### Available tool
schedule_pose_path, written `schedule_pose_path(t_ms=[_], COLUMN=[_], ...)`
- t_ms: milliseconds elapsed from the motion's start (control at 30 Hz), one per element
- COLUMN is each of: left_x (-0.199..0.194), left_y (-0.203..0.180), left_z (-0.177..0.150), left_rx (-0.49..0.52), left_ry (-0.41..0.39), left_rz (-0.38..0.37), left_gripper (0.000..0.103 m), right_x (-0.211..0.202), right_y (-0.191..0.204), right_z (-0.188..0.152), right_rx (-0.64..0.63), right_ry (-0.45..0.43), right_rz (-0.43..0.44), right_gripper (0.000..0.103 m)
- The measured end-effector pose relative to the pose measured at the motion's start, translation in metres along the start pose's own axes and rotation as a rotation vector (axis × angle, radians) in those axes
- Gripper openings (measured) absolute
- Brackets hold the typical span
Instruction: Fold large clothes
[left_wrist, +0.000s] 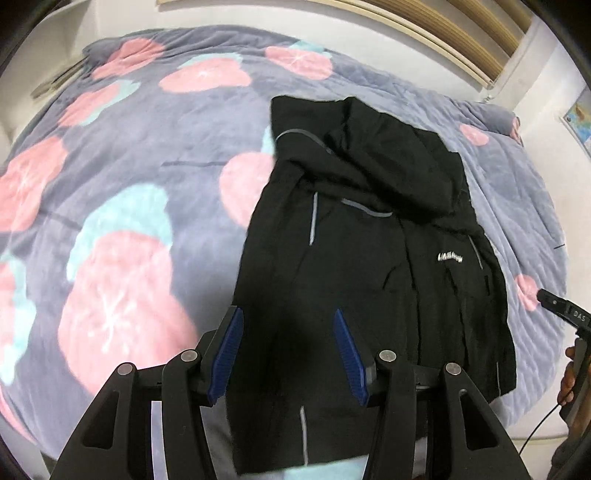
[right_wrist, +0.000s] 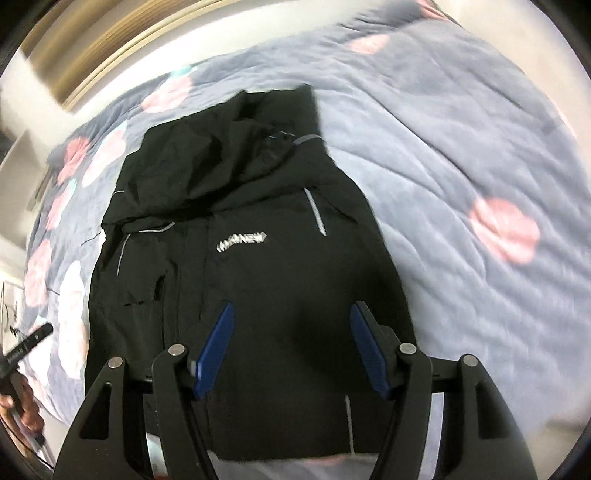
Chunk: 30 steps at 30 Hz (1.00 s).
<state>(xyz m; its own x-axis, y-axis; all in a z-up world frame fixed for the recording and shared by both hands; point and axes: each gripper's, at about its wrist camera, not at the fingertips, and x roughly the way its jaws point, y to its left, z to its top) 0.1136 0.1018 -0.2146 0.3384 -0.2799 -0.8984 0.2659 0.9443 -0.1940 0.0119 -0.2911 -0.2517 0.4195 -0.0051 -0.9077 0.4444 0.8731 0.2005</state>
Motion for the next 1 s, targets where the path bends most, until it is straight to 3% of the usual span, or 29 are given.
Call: schedule_pose_path(t_ms=[333,433,667,800,1000], left_x=[0.017,0.031,0.069,0.08,0.096], left_y=[0.051,0.068,0.093,0.087,0.08], left_z=[-0.05,-0.069,-0.103,-0.108,-0.106], left_rx=[-0.143,-0.219,-0.388,-0.372,-0.353], left_ry=[0.124,0.174,0.255,0.287,0.325], left_rz=[-0.029,-0.109,-0.187,-0.182,-0.186], left_gripper=[0.053,0.053,0.053,0.054,0.069], right_x=[0.015,0.031,0.062,0.079,0.098], right_y=[-0.069,-0.092,-0.12,-0.123,-0.132], right_z=[-0.06,-0.076,-0.095,-0.099,-0.107], right_rx=[0.114,0.151,0.214,0.187,0.207], right_ry=[0.121,0.179,0.258,0.297,0.327], right_rz=[-0.086,-0.103,-0.026,-0.027,0.035], right_gripper=[0.067,0.067,0.067,0.067,0.072])
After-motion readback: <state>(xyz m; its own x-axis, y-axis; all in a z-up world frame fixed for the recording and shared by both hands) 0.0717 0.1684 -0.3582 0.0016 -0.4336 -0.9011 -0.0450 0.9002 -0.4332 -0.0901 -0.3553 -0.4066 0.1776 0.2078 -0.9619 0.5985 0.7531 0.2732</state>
